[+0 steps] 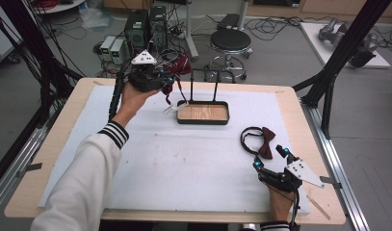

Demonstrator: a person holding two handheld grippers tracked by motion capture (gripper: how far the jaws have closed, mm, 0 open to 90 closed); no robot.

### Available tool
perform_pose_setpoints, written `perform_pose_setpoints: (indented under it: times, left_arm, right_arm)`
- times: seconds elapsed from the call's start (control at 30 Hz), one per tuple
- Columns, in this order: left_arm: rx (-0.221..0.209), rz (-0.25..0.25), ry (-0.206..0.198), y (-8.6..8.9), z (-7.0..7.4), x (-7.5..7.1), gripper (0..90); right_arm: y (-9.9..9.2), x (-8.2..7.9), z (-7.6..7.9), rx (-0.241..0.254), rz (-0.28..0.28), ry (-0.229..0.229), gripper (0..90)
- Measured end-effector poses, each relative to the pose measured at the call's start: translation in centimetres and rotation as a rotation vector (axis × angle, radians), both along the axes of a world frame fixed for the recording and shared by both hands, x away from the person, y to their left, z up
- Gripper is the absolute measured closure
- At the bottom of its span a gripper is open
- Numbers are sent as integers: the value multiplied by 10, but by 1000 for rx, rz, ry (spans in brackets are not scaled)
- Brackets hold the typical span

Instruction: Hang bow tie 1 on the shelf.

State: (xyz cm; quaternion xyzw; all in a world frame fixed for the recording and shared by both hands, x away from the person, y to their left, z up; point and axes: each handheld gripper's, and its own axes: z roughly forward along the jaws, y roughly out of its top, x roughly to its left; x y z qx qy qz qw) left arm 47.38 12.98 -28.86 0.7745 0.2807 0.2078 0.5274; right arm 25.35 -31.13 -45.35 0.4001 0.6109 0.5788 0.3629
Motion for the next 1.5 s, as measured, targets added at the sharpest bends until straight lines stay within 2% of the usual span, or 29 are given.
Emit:
perform_pose_setpoints:
  times: [0.07,0.37,0.73,1.03,1.1,1.27,1.43,1.5]
  left_arm:
    - [19,8,1,-5,1,2,734]
    - [10,48,4,-8,1,11,734]
    - [8,117,22,-4,-4,22,734]
    - [38,156,37,-1,-9,25,734]
    - [56,168,46,2,-15,26,734]
    - [55,178,59,6,-25,25,734]
    - [73,166,84,11,-33,24,735]
    - [71,164,79,11,-35,23,735]
  right_arm:
    - [0,0,0,2,1,-2,102]
    - [0,0,0,4,-1,-2,102]
    - [0,0,0,4,-2,-1,102]
    - [0,0,0,5,-1,-1,102]
    - [0,0,0,3,-2,-5,102]
    - [0,0,0,4,-2,-5,102]
    - [0,-1,0,2,-2,-3,102]
    - [0,0,0,1,-2,-4,102]
